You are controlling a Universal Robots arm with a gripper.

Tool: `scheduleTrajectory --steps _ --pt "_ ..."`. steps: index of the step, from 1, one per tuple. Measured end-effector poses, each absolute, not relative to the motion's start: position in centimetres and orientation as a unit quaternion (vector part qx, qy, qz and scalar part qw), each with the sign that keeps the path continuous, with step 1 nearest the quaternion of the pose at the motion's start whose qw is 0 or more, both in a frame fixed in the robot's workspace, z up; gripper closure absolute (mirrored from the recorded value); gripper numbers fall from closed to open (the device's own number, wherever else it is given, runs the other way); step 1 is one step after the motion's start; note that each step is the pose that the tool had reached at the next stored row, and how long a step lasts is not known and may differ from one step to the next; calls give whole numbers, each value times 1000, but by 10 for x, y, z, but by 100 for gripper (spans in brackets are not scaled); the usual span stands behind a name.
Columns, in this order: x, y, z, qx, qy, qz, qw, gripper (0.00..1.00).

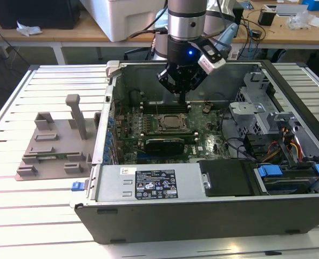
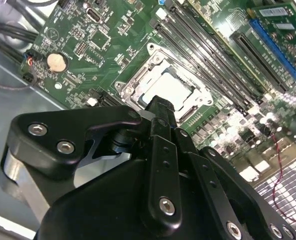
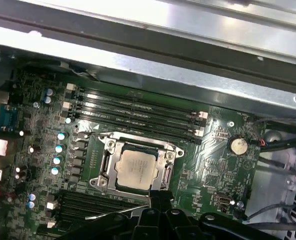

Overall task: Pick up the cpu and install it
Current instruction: 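Install the first cpu locking lever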

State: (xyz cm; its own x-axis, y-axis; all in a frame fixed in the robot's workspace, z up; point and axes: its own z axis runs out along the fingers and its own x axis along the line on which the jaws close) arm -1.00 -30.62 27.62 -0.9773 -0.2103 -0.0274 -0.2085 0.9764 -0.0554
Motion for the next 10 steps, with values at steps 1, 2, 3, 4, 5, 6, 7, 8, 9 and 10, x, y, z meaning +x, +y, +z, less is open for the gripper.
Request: scheduleTrajectory --steps 1,2,3,4,5,6,7,8,9,10 --pt "-10 -306 276 -110 993 -26 17 89" --pt "-10 -306 276 -115 993 -26 17 89" --pt "-10 -306 276 -120 992 -26 17 89" --pt "-10 -306 276 -130 991 -26 17 89" --pt "-10 -306 276 -136 990 -26 17 89" --pt "-10 -306 276 -141 990 -26 17 89" --pt "-10 -306 276 -147 989 -25 18 89" --pt "-10 -306 276 -152 988 -25 18 89" --pt "-10 -306 276 -157 987 -25 18 89" --pt "-10 -306 276 -163 986 -25 18 89"
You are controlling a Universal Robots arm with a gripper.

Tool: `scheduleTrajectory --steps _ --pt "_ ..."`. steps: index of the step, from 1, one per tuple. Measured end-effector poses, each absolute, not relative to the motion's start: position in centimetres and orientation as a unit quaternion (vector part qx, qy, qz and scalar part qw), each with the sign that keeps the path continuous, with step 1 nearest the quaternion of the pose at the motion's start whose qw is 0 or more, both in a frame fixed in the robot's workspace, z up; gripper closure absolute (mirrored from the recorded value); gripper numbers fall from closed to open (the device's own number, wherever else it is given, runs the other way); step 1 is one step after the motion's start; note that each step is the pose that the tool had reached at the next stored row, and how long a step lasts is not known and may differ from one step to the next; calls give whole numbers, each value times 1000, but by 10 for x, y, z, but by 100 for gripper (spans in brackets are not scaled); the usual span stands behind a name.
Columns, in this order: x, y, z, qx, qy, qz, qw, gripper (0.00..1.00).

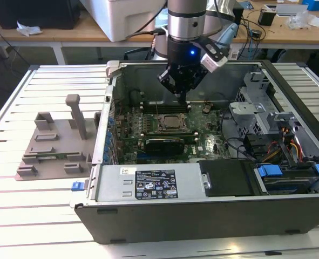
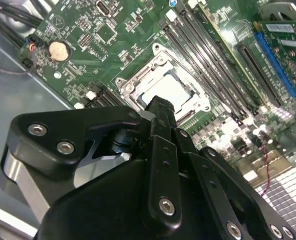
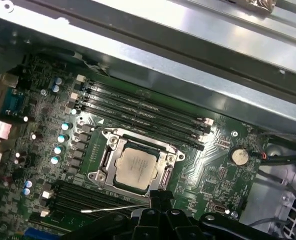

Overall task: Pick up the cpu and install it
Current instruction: 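Install the first cpu locking lever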

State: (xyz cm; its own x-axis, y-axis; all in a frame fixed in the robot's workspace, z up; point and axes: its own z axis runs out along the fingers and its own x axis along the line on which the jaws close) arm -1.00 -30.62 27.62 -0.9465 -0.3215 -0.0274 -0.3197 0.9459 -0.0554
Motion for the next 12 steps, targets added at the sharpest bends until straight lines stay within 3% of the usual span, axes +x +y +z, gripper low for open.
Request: scheduleTrajectory --steps 12 --pt "-10 -306 276 -224 974 -16 21 89"
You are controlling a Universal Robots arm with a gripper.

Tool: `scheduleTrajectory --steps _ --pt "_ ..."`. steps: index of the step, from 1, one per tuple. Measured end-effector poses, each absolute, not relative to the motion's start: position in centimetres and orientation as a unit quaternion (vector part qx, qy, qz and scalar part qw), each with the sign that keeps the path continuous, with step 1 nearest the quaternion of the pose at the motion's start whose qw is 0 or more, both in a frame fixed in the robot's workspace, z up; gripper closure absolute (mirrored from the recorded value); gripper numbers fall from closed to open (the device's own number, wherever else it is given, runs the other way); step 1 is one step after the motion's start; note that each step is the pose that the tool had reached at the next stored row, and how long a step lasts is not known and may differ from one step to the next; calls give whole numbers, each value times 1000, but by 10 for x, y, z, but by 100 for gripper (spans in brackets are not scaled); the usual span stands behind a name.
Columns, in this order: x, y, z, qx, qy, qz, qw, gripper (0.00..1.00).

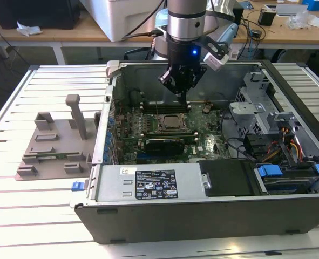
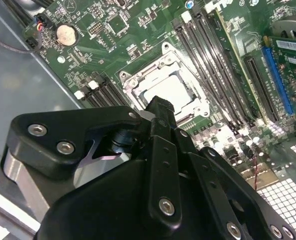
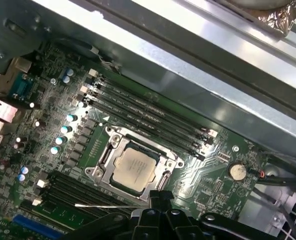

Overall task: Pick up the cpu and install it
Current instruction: 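Install the first cpu locking lever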

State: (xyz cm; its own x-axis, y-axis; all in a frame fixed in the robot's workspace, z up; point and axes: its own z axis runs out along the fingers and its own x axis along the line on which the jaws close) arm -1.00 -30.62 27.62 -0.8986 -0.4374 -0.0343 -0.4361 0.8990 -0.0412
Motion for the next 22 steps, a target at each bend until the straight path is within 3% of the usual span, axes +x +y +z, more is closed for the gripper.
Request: scheduleTrajectory --steps 22 --pt "-10 -306 276 -88 996 -19 19 89"
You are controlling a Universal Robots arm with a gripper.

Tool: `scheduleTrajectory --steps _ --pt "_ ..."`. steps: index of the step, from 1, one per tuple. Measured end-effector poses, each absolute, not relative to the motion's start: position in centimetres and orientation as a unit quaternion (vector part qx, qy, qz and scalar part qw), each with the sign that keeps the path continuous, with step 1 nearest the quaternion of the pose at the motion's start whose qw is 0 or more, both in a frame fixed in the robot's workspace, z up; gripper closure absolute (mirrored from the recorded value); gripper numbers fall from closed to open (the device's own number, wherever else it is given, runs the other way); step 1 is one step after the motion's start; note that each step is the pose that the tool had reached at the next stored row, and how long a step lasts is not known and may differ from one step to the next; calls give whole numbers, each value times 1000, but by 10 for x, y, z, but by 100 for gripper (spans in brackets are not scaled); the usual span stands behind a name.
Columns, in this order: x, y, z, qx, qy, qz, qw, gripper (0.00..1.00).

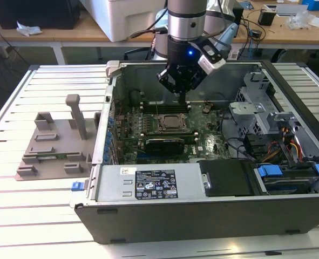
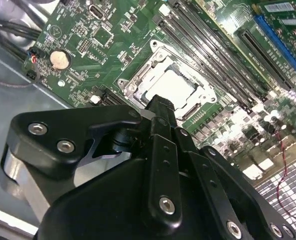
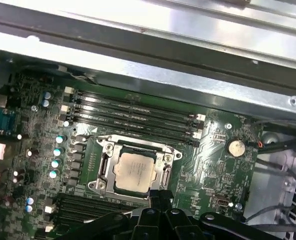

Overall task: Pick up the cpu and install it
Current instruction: 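Install the first cpu locking lever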

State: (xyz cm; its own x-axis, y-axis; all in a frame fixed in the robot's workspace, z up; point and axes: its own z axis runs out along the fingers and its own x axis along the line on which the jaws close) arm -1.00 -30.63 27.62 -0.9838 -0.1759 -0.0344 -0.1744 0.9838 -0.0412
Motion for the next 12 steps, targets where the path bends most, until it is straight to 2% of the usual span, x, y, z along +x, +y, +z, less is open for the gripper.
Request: scheduleTrajectory --steps 12 --pt "-10 -306 276 -7 1000 -20 17 89"
